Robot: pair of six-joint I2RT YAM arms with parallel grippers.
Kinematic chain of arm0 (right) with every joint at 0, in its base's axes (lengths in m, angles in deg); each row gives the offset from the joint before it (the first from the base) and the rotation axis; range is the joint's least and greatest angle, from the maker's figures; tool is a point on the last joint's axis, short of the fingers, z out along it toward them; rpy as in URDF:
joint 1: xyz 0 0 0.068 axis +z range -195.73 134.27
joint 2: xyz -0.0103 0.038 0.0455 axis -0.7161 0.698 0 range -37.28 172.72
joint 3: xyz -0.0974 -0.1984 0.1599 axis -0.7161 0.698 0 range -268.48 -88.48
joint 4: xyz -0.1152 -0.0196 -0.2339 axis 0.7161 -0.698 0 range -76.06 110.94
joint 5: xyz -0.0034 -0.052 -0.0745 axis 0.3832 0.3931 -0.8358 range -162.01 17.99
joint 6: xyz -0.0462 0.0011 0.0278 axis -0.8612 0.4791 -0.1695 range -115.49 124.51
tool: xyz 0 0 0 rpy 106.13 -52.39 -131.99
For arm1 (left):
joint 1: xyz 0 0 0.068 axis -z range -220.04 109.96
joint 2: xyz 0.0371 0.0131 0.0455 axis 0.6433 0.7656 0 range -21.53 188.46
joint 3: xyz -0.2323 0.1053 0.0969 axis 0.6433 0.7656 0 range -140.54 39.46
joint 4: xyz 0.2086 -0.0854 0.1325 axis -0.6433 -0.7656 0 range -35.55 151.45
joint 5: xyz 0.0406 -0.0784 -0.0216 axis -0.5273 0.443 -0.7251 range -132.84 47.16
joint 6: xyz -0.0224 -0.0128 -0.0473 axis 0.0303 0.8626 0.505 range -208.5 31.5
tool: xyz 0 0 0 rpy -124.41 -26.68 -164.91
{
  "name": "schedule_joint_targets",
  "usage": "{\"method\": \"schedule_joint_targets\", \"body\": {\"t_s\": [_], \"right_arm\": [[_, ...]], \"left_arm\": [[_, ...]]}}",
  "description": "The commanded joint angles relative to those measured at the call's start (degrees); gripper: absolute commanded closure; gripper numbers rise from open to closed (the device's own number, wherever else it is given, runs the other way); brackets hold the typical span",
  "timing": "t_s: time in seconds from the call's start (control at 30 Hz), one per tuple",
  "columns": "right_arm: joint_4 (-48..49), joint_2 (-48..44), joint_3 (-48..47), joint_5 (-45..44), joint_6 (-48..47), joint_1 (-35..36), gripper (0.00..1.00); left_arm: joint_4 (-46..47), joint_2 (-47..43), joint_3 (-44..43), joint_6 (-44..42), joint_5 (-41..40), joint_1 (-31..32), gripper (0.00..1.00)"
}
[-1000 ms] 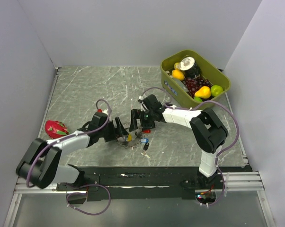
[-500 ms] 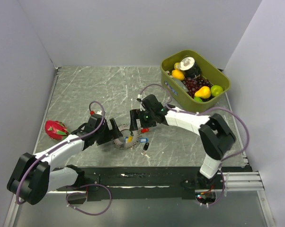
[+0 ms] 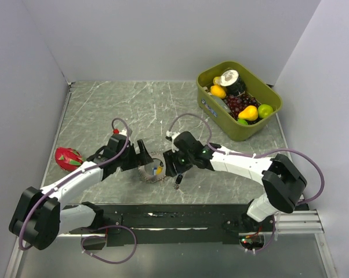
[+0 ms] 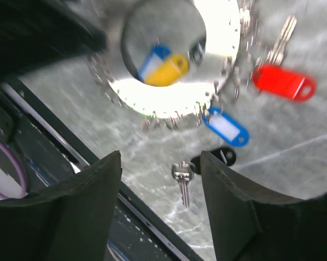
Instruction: Put the keys on the keyring
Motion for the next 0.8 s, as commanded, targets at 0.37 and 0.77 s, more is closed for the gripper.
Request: {"method": "schedule_joint_targets", "body": {"t_s": [0.37, 0.77], "right_arm": [[14.47, 2.07, 7.47, 7.71, 8.64, -2.86, 0.55], [13.43, 8.57, 4.75, 6.66, 9.44, -3.48, 0.6]], "left_arm": [[4.21, 2.73, -3.0, -1.63, 4.16, 0.35, 0.02], [4.38, 2.47, -2.73, -1.9, 4.42, 0.44, 0.02]]}}
